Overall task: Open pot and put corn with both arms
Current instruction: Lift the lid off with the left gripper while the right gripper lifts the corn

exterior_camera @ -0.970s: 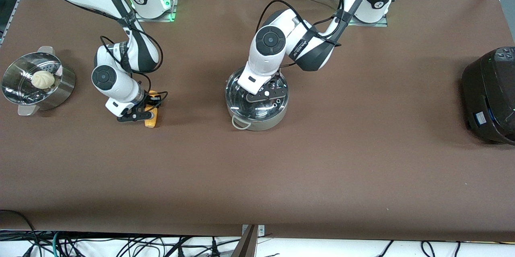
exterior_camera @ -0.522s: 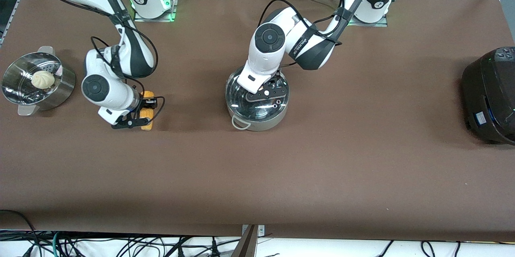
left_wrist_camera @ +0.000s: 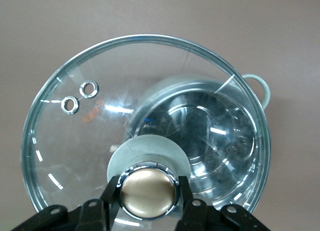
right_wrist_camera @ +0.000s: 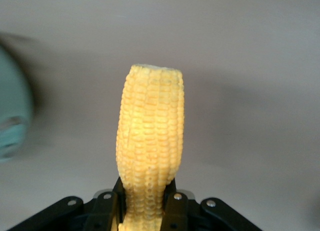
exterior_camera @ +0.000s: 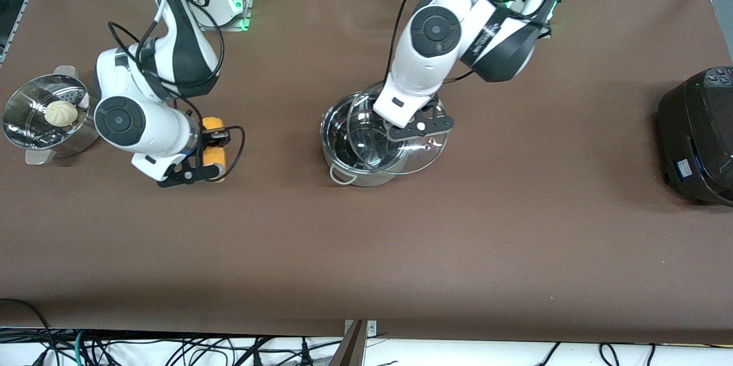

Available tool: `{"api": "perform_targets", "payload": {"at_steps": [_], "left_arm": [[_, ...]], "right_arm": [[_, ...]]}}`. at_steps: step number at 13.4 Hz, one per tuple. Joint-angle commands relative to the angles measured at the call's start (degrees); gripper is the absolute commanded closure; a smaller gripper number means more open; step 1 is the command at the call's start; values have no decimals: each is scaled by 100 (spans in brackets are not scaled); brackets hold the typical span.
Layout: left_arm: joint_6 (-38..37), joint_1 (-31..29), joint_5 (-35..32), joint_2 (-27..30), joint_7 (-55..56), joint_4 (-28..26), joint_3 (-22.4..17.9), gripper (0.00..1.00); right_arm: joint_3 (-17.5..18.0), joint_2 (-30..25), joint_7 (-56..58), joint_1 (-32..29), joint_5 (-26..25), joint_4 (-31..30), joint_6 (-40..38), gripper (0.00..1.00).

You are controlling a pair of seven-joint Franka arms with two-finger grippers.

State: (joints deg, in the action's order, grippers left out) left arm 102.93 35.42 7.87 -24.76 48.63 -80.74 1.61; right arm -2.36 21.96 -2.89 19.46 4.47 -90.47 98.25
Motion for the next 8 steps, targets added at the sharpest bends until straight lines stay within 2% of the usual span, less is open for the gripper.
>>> {"api": "perform_targets", "payload": {"at_steps": [1, 3, 6, 8], "left_arm": [[7, -166, -92, 234, -335, -362, -81, 100], [295, -656, -101, 628, -1325, -1124, -134, 100], [928, -1605, -101, 1261, -2985, -2363, -143, 100], [1516, -2107, -92, 1491, -4102, -3111, -143, 100]], "right_arm": [[-27, 80, -324, 277, 877, 293, -149, 100], [-27, 220, -632, 575, 1292, 503, 132, 100], [-27, 431, -1431, 1190, 1381, 504, 676, 100], [-27, 650, -1950, 1778, 1364, 504, 1177, 100]]}}
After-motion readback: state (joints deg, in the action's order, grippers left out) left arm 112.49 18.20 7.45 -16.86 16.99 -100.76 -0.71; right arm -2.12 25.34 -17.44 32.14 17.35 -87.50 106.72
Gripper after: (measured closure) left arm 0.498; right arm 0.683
